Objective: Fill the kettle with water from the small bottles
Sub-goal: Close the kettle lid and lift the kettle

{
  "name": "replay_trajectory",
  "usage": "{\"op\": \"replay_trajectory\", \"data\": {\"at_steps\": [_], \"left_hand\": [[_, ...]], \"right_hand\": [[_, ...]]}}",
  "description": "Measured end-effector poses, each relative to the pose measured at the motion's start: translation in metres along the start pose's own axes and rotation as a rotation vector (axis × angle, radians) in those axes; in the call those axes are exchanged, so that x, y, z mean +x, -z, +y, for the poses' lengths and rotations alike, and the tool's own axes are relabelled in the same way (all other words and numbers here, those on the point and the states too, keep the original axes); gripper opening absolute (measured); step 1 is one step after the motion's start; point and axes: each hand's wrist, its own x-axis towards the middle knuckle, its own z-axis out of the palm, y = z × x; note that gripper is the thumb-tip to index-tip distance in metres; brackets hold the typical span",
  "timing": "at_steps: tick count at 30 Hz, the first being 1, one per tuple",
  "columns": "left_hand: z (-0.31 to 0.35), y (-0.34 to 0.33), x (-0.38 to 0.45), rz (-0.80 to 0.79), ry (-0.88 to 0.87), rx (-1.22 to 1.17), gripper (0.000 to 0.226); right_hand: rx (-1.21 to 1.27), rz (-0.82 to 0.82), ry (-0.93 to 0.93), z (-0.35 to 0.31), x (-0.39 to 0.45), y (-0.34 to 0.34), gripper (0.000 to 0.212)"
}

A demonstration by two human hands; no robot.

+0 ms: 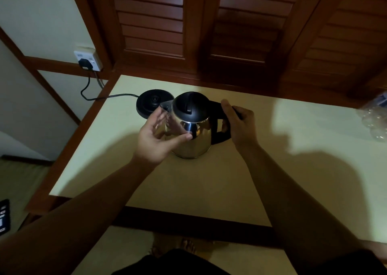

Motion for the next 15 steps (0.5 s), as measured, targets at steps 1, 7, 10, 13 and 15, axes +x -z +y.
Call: {"op": "replay_trajectory", "data": {"at_steps": [1, 7, 10, 13, 15], "left_hand": [[0.000, 0.000, 0.001, 0.003, 0.014, 0.003, 0.092], [0.002, 0.000, 0.001, 0.003, 0.015, 0.022, 0.098], [0.003, 0.006, 0.004, -0.022, -0.014, 0.022, 0.099], [0.004, 0.020, 0.009, -0.049, -0.013, 0.018, 0.092], [0.007, 0.032, 0.014, -0.080, -0.013, 0.032, 0.087]], "right_hand": [[0.014, -0.031, -0.026, 0.000, 0.003, 0.003, 0.060], [0.136, -0.050, -0.125, 0.000, 0.009, 0.002, 0.071], [0.160, 0.041, -0.142, 0.001, 0.007, -0.007, 0.066], [0.173, 0.047, -0.165, -0.006, 0.006, -0.017, 0.061], [0.195, 0.032, -0.159, -0.014, 0.008, -0.023, 0.058]]}}
